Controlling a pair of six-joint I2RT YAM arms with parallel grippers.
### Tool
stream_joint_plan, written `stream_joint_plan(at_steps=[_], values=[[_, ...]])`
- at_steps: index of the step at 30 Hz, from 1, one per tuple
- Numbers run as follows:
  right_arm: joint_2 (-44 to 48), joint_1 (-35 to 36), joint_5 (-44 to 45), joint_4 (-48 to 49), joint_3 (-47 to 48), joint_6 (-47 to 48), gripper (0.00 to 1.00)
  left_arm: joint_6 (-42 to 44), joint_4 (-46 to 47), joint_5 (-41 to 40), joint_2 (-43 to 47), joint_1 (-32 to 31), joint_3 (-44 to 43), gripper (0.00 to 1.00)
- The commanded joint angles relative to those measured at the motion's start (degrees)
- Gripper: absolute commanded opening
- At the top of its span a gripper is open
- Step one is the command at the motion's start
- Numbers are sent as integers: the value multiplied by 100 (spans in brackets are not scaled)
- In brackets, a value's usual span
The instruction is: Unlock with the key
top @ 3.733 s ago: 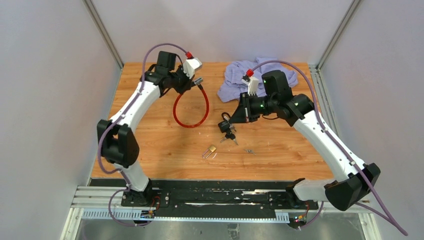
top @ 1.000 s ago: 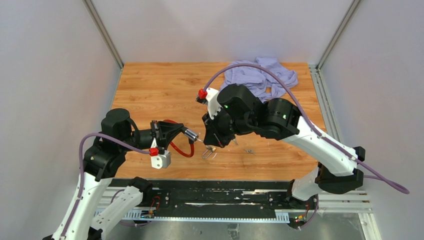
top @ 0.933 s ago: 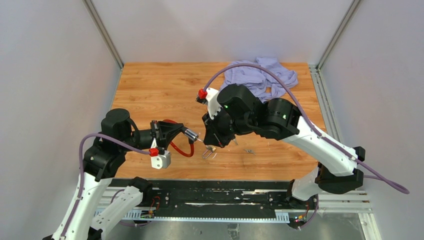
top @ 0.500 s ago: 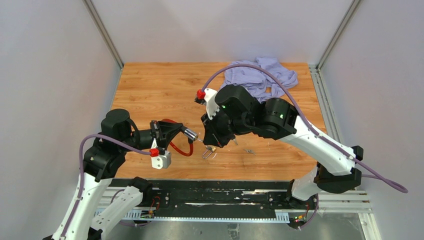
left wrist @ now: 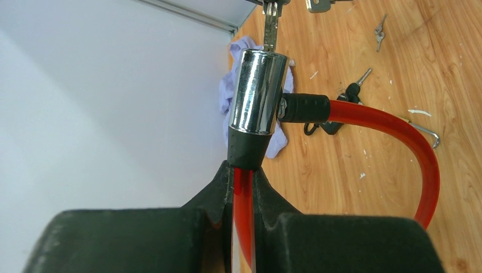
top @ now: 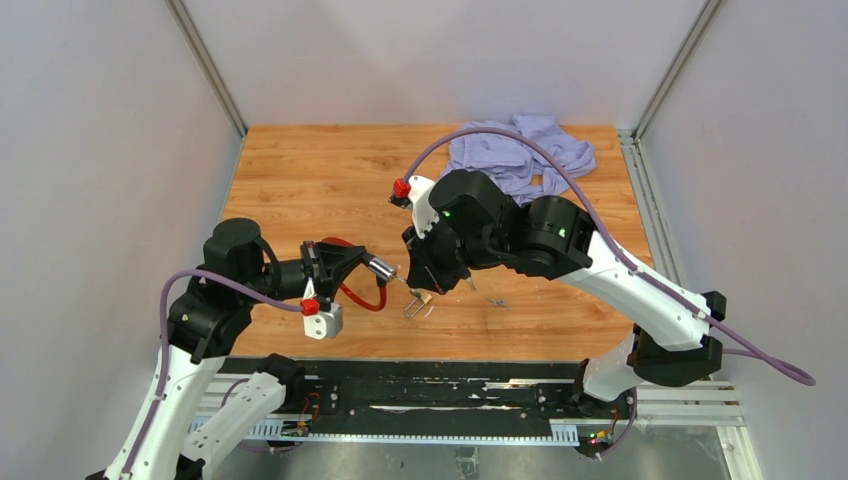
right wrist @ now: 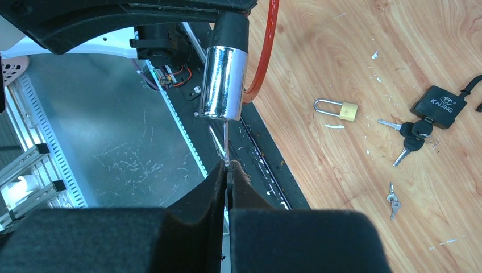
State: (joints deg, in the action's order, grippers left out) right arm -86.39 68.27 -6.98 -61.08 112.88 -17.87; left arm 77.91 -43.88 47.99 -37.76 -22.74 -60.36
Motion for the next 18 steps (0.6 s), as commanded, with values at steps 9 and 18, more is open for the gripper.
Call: stream_joint_plan(at_steps=[9, 18], values=[[37, 81, 172, 190, 102, 79, 1, 40, 128, 40, 55, -72, 7, 0], [31, 81, 181, 296, -31, 77, 1, -4, 128, -94, 56, -72, -11, 0]])
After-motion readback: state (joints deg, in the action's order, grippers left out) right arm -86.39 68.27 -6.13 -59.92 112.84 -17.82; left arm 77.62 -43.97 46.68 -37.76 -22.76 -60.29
